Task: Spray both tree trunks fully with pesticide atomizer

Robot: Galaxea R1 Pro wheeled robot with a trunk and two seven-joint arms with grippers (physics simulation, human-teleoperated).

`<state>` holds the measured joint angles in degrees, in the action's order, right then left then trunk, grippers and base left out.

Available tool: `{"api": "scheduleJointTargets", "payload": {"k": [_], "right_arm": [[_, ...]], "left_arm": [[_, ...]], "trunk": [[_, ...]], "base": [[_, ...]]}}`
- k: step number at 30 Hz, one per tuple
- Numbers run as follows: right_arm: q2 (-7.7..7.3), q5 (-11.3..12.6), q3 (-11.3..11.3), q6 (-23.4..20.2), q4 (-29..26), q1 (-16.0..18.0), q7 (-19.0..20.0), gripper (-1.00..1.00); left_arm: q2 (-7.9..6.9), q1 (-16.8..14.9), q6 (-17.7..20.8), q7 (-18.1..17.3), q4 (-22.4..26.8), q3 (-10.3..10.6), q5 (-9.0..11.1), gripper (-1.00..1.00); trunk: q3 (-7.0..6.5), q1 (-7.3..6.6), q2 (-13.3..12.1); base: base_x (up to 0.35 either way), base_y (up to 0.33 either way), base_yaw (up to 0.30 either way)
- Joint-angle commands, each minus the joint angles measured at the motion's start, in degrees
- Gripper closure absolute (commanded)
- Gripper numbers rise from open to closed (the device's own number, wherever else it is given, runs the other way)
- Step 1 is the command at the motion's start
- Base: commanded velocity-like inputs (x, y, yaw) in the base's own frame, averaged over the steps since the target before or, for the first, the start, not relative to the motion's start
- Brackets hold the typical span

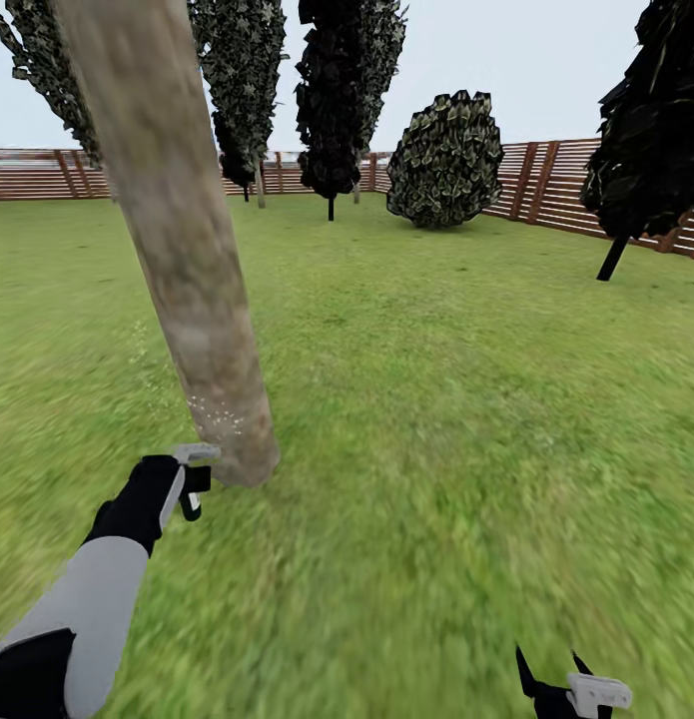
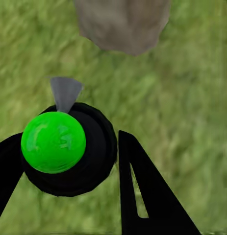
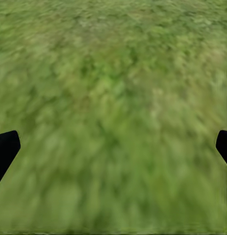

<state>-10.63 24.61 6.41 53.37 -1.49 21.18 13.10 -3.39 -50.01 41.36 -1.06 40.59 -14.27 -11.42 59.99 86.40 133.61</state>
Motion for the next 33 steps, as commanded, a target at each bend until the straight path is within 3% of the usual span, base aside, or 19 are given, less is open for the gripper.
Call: {"api": "scheduleJointTargets", "payload": {"k": [1, 4, 7, 10, 13, 15, 17, 19, 21, 23, 26, 29, 31, 33], "right_arm": [[0.0, 0.0, 0.0, 0.0, 0.0, 0.0, 0.0, -1.0], [0.0, 0.0, 0.0, 0.0, 0.0, 0.0, 0.0, -1.0], [0.0, 0.0, 0.0, 0.0, 0.0, 0.0, 0.0, -1.0], [0.0, 0.0, 0.0, 0.0, 0.0, 0.0, 0.0, -1.0], [0.0, 0.0, 0.0, 0.0, 0.0, 0.0, 0.0, -1.0], [0.0, 0.0, 0.0, 0.0, 0.0, 0.0, 0.0, -1.0], [0.0, 0.0, 0.0, 0.0, 0.0, 0.0, 0.0, -1.0], [0.0, 0.0, 0.0, 0.1, 0.0, 0.0, 0.0, -1.0], [0.0, 0.0, 0.0, 0.0, 0.0, 0.0, 0.0, -1.0], [0.0, 0.0, 0.0, 0.0, 0.0, 0.0, 0.0, -1.0], [0.0, 0.0, 0.0, 0.0, 0.0, 0.0, 0.0, -1.0], [0.0, 0.0, 0.0, 0.0, 0.0, 0.0, 0.0, -1.0], [0.0, 0.0, 0.0, 0.0, 0.0, 0.0, 0.0, -1.0], [0.0, 0.0, 0.0, 0.0, 0.0, 0.0, 0.0, -1.0]], "left_arm": [[0.64, -0.2, 0.0, 0.1, 0.0, 0.0, -0.7, 1.0], [2.16, -1.2, 0.4, 0.2, 0.2, 0.1, -0.7, 1.0], [1.75, -1.8, 1.8, 0.2, 0.8, 0.1, -0.7, 1.0], [-0.19, -1.9, 3.1, 0.1, 4.2, -0.2, -0.8, 1.0], [-1.93, -1.9, 7.4, -0.1, 6.3, -0.2, -0.4, 1.0], [-1.23, -1.8, 9.2, -0.2, 8.2, 0.1, -0.4, 1.0], [0.76, -1.9, 9.5, -0.3, 8.8, 1.2, -0.4, 1.0], [3.05, -1.9, 10.4, -0.2, 10.6, 3.8, -0.5, 1.0], [3.39, -1.9, 13.7, -0.2, 12.9, 4.7, -0.4, 1.0], [3.05, -1.9, 14.9, -0.2, 14.1, 4.7, -0.4, 1.0], [-0.07, -1.9, 15.6, -0.3, 14.7, 4.4, -0.2, 1.0], [-2.84, -1.9, 15.8, -0.3, 14.7, 4.4, 1.9, 1.0], [-2.69, -1.9, 15.9, -0.3, 14.8, 4.8, 3.1, 1.0], [-1.02, -2.0, 15.9, -0.2, 15.0, 5.1, 3.4, 1.0]], "trunk": [[0.0, 0.0, 0.0], [0.0, 0.0, 0.0], [0.0, 0.0, 0.0], [0.0, 0.0, 0.0], [0.0, 0.0, 0.0], [0.0, 0.0, 0.0], [0.0, 0.0, 0.0], [0.0, 0.0, 0.0], [0.0, 0.0, 0.0], [0.0, 0.0, 0.0], [0.0, 0.0, 0.0], [0.0, 0.0, 0.0], [0.0, 0.0, 0.0], [0.0, 0.0, 0.0]], "base": [[-0.313, 0.0, 0.0], [-0.149, 0.0, 0.0], [-0.018, 0.0, 0.0], [-0.003, 0.0, 0.0], [0.0, 0.0, 0.0], [0.0, 0.0, 0.0], [0.0, 0.0, 0.0], [0.0, 0.0, 0.0], [0.0, 0.0, 0.0], [0.0, 0.0, 0.0], [0.0, 0.0, 0.0], [0.0, 0.0, 0.0], [0.0, 0.0, 0.0], [0.0, 0.0, 0.0]]}}
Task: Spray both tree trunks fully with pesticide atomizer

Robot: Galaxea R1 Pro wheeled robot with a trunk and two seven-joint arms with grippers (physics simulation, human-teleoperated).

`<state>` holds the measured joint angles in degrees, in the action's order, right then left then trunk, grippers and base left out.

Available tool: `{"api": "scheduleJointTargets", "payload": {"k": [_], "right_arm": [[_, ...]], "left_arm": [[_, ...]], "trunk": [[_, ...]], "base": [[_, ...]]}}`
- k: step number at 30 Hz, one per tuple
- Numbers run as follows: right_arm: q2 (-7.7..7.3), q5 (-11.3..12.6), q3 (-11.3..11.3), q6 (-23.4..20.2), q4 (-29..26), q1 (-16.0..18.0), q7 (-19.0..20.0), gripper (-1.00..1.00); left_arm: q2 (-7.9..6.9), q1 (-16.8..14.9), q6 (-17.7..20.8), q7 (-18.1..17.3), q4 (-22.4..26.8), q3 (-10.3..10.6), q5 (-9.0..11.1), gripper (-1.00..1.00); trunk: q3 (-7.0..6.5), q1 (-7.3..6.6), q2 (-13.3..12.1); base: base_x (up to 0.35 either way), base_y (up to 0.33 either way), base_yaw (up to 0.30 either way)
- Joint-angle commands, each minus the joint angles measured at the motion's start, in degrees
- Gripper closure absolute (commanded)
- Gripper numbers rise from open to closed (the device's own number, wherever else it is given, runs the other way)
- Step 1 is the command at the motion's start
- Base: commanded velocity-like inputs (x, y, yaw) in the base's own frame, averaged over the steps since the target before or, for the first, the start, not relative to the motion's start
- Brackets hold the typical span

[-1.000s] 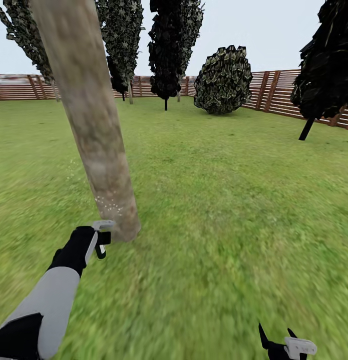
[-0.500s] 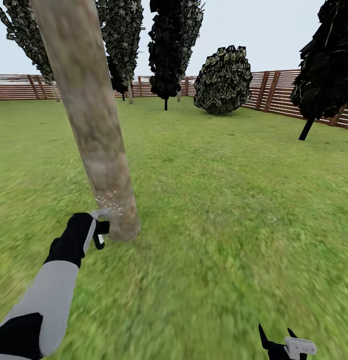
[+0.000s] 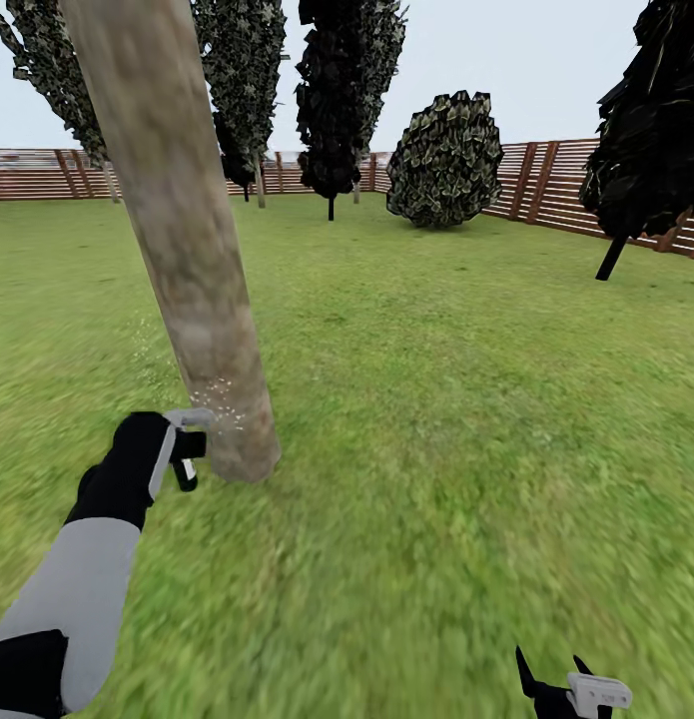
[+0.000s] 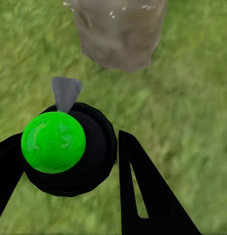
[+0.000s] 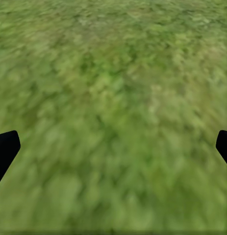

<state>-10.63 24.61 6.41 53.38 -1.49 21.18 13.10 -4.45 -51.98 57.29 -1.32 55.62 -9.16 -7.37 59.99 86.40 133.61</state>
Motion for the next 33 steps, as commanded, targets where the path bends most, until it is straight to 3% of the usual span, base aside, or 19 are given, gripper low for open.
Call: {"api": "scheduleJointTargets", "payload": {"k": [1, 3, 5, 7, 10, 12, 15, 18, 20, 23, 26, 28, 30, 31, 33], "right_arm": [[0.0, 0.0, 0.0, 0.0, 0.0, 0.0, 0.0, -1.0], [0.0, 0.0, 0.0, 0.0, 0.0, 0.0, 0.0, -1.0], [0.0, 0.0, 0.0, 0.0, 0.0, 0.0, 0.0, -1.0], [0.0, 0.0, 0.0, 0.0, 0.0, 0.0, 0.0, -1.0], [0.0, 0.0, 0.0, 0.0, 0.0, 0.0, 0.0, -1.0], [0.0, 0.0, 0.0, 0.0, 0.0, 0.0, 0.0, -1.0], [0.0, 0.0, 0.0, 0.0, 0.0, 0.0, 0.0, -1.0], [0.0, 0.0, 0.0, 0.0, 0.0, 0.0, 0.0, -1.0], [0.0, 0.0, 0.0, 0.0, 0.0, 0.0, 0.0, -1.0], [0.0, 0.0, 0.0, 0.0, 0.0, 0.0, 0.0, -1.0], [0.0, 0.0, 0.0, 0.0, 0.0, 0.0, 0.0, -1.0], [0.0, 0.0, 0.0, 0.0, 0.0, 0.0, 0.0, -1.0], [0.0, 0.0, 0.0, 0.0, 0.0, 0.0, 0.0, -1.0], [0.0, 0.0, 0.0, 0.0, 0.0, 0.0, 0.0, -1.0], [0.0, 0.0, 0.0, 0.0, 0.0, 0.0, 0.0, -1.0]], "left_arm": [[1.85, 0.0, 0.0, 0.1, 0.8, 0.4, -0.7, 1.0], [3.71, -0.1, 0.1, 0.2, 2.4, 0.7, -0.7, 1.0], [3.8, -0.8, 0.2, 0.2, 3.3, 0.8, -1.0, 1.0], [2.64, -1.3, 0.2, 0.2, 3.3, 0.5, -1.1, 1.0], [-0.84, -2.0, 0.3, 0.1, 3.3, 0.2, -0.6, 1.0], [-1.47, -2.0, 0.3, 0.1, 3.3, 0.4, -0.5, 1.0], [-0.7, -2.0, 0.3, 0.1, 3.4, 0.6, -0.5, 1.0], [2.73, -2.3, 0.4, 0.2, 3.5, 1.0, -0.7, 1.0], [3.64, -3.0, 0.6, 0.2, 3.5, 1.4, -0.8, 1.0], [2.74, -4.0, 0.7, 0.2, 3.2, 1.3, -1.0, 1.0], [-1.33, -4.3, 0.7, 0.2, 2.9, 0.9, -0.7, 1.0], [-1.92, -4.3, 0.7, 0.2, 3.1, 1.1, -0.7, 1.0], [-1.42, -4.3, 0.7, 0.2, 3.3, 1.4, -0.6, 1.0], [0.91, -4.4, 0.7, 0.2, 3.4, 1.6, -0.8, 1.0], [3.3, -5.0, 0.7, 0.2, 3.4, 1.6, -0.9, 1.0]], "trunk": [[0.0, 0.0, 0.0], [0.0, 0.0, 0.0], [0.0, 0.0, 0.0], [0.0, 0.0, 0.0], [0.0, 0.0, 0.0], [0.0, 0.0, 0.0], [0.0, 0.0, 0.0], [0.0, 0.0, 0.0], [0.0, 0.0, 0.0], [0.0, 0.0, 0.0], [0.0, 0.0, 0.0], [0.0, 0.0, 0.0], [0.0, 0.0, 0.0], [0.0, 0.0, 0.0], [0.0, 0.0, 0.0]], "base": [[0.0, 0.0, 0.0], [0.0, 0.0, 0.0], [0.0, 0.0, 0.0], [0.0, 0.0, 0.0], [0.0, 0.0, 0.0], [0.0, 0.0, 0.0], [0.0, 0.0, 0.0], [0.0, 0.0, 0.0], [0.0, 0.0, 0.0], [0.0, 0.0, 0.0], [0.0, 0.0, 0.0], [0.0, 0.0, 0.0], [0.0, 0.0, 0.0], [0.0, 0.0, 0.0], [0.0, 0.0, 0.0]]}}
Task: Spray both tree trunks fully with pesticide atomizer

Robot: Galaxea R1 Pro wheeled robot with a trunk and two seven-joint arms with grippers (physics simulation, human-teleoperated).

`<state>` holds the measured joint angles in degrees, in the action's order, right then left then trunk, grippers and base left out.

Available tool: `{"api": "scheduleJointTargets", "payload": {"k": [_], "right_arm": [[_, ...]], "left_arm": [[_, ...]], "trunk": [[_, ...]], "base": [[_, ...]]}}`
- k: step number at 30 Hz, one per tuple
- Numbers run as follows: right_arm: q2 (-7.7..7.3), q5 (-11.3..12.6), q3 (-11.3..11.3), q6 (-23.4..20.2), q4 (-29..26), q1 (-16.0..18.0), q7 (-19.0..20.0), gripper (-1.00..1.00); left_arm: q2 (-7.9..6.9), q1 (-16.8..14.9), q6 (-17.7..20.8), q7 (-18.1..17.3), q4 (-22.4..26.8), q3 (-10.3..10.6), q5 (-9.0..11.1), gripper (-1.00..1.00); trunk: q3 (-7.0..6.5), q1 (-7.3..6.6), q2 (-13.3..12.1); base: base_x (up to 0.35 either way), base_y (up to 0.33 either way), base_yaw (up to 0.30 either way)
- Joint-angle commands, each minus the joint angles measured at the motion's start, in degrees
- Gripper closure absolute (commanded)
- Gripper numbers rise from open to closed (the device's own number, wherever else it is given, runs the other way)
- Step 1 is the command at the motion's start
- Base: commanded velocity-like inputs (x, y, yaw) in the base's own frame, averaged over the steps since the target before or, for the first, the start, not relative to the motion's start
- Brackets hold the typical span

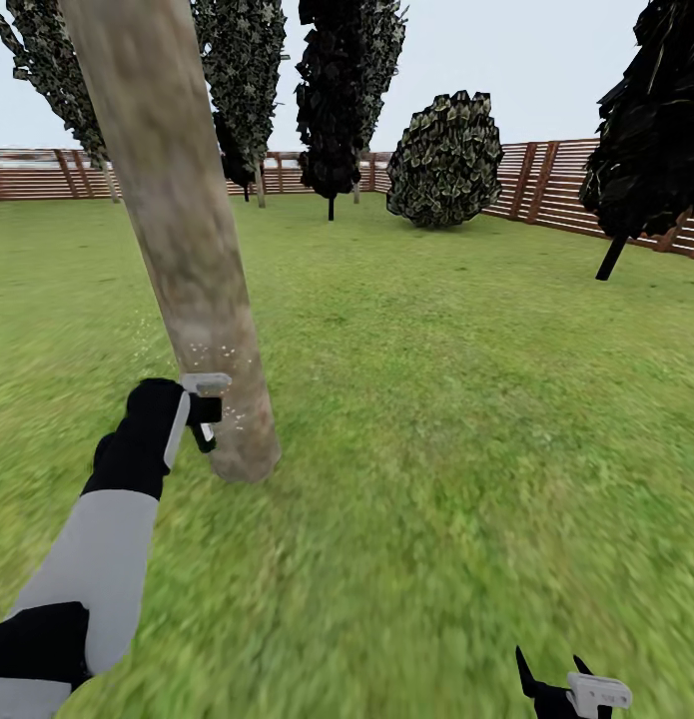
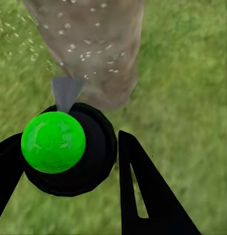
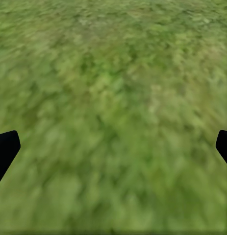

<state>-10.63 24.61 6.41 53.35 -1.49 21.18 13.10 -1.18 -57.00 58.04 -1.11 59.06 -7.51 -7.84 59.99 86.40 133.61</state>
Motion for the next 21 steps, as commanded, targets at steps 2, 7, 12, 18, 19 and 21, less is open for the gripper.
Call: {"api": "scheduleJointTargets", "payload": {"k": [2, 7, 12, 18, 19, 21], "right_arm": [[0.0, 0.0, 0.0, 0.0, 0.0, 0.0, 0.0, -1.0], [0.0, 0.0, 0.0, 0.0, 0.0, 0.0, 0.0, -1.0], [0.0, 0.0, 0.0, 0.0, 0.0, 0.0, 0.0, -1.0], [0.0, 0.0, 0.0, 0.0, 0.0, 0.0, 0.0, -1.0], [0.0, 0.0, 0.0, 0.0, 0.0, 0.0, 0.0, -1.0], [0.0, 0.0, 0.0, 0.0, 0.0, 0.0, 0.0, -1.0]], "left_arm": [[0.77, -0.6, 0.0, 0.0, 0.0, 0.0, -0.5, 1.0], [-1.44, -1.9, 0.1, 0.1, -0.1, -0.4, -0.6, 1.0], [-3.47, -2.1, 0.1, 0.1, -0.1, -0.4, -0.4, 1.0], [-1.33, -2.2, 0.1, 0.1, 0.1, -0.1, -0.3, 1.0], [-1.37, -2.2, 0.1, 0.1, 0.1, -0.1, -0.5, 1.0], [-2.0, -2.1, 0.1, 0.1, 0.0, -0.2, -0.5, 1.0]], "trunk": [[0.0, 0.0, 0.0], [0.0, 0.0, 0.0], [0.0, 0.0, 0.0], [0.0, 0.0, 0.0], [0.0, 0.0, 0.0], [0.0, 0.0, 0.0]], "base": [[0.0, 0.0, 0.0], [0.0, 0.0, 0.0], [0.0, 0.0, 0.0], [0.0, 0.0, 0.0], [0.0, 0.0, 0.0], [0.0, 0.0, 0.0]]}}
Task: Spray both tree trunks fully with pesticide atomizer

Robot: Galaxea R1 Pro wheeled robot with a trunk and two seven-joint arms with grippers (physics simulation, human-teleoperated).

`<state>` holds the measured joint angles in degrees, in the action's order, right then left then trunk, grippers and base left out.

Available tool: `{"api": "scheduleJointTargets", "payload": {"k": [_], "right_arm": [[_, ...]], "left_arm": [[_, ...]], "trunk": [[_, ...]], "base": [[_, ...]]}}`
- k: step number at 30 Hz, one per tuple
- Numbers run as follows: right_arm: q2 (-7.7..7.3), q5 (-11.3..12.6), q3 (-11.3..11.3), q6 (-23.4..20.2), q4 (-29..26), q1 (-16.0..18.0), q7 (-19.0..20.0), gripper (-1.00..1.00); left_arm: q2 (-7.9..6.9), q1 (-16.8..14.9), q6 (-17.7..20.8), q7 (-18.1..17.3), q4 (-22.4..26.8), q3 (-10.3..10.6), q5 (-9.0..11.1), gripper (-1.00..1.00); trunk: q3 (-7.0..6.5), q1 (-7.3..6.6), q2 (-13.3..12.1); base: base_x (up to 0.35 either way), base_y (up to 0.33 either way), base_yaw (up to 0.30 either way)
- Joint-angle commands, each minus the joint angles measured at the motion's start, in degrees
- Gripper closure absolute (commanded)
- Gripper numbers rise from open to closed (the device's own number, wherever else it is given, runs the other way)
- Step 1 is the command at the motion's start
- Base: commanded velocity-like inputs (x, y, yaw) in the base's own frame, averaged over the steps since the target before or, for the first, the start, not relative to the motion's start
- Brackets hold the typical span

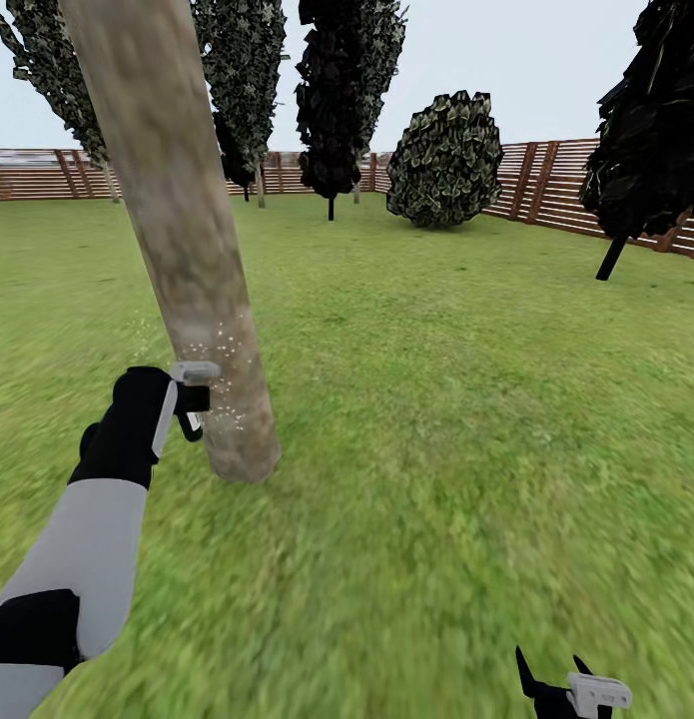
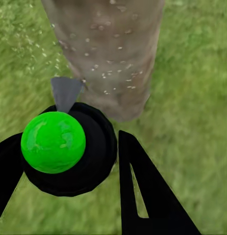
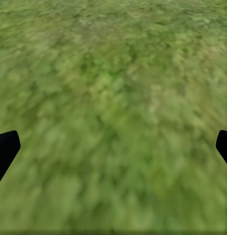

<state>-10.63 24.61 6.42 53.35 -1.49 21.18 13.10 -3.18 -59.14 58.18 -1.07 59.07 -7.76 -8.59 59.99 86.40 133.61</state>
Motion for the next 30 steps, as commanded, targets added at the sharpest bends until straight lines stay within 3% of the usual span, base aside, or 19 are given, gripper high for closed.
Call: {"api": "scheduleJointTargets", "payload": {"k": [1, 3, 6, 8, 11, 16, 18, 21, 23, 25, 27, 30], "right_arm": [[0.0, 0.0, 0.0, 0.0, 0.0, 0.0, 0.0, -1.0], [0.0, 0.0, 0.0, 0.0, 0.0, 0.0, 0.0, -1.0], [0.0, 0.0, 0.0, 0.0, 0.0, 0.0, 0.0, -1.0], [0.0, 0.0, 0.0, 0.0, 0.0, 0.0, 0.0, -1.0], [0.0, 0.0, 0.0, 0.0, 0.0, 0.0, 0.0, -1.0], [0.0, 0.0, 0.0, 0.0, 0.0, 0.0, 0.0, -1.0], [0.0, 0.0, 0.0, 0.0, 0.0, 0.0, 0.0, -1.0], [0.0, 0.0, 0.0, 0.0, 0.0, 0.0, 0.0, -1.0], [0.0, -0.1, 0.0, 0.0, 0.0, 0.0, 0.0, -1.0], [0.06, -0.1, 0.0, 0.0, 0.0, 0.0, 0.0, -1.0], [0.07, -0.1, 0.0, 0.0, 0.0, 0.0, 0.0, -1.0], [0.08, -0.1, 0.0, 0.0, 0.0, 0.0, 0.0, -1.0]], "left_arm": [[-0.67, 0.1, 0.0, 0.1, 0.0, -0.2, 0.2, 1.0], [-3.5, 0.7, 0.0, 0.0, 0.0, -0.4, 0.2, 1.0], [-4.42, 1.4, -0.1, 0.1, -0.1, -0.1, 0.0, 1.0], [-3.58, 4.6, -0.4, 0.2, 0.0, 0.4, 0.3, 1.0], [-1.24, 6.6, -0.9, 0.6, -0.2, 1.8, 0.2, 1.0], [2.1, 10.1, -2.6, 0.9, -1.1, 1.9, 0.4, 1.0], [3.82, 12.2, -5.9, 3.0, -1.9, 1.6, 0.3, 1.0], [4.42, 14.2, -10.0, 8.1, -4.5, 1.4, 0.9, 1.0], [4.52, 16.3, -12.6, 10.4, -8.0, 0.3, 3.2, 1.0], [4.34, 18.3, -18.3, 10.8, -10.8, -2.9, 5.1, 1.0], [4.44, 19.7, -22.8, 11.0, -12.6, -6.4, 5.9, 1.0], [4.54, 20.5, -25.4, 11.0, -15.0, -8.1, 6.3, 1.0]], "trunk": [[0.0, 0.0, 0.0], [0.0, 0.0, 0.0], [0.0, 0.0, 0.0], [0.0, 0.0, 0.0], [0.0, 0.0, 0.0], [0.0, 0.0, 0.0], [0.0, 0.0, 0.0], [0.0, 0.0, 0.0], [0.0, 0.0, 0.0], [0.0, 0.0, 0.0], [0.0, 0.0, 0.0], [0.0, 0.0, 0.0]], "base": [[0.0, 0.0, 0.0], [0.0, 0.0, 0.0], [0.0, 0.0, 0.0], [0.0, 0.0, 0.0], [0.0, 0.0, 0.0], [0.0, 0.0, 0.0], [0.0, 0.0, 0.0], [0.0, 0.0, 0.0], [0.0, 0.0, 0.0], [0.0, 0.0, 0.0], [0.0, 0.0, 0.0], [0.0, -0.004, 0.0]]}}
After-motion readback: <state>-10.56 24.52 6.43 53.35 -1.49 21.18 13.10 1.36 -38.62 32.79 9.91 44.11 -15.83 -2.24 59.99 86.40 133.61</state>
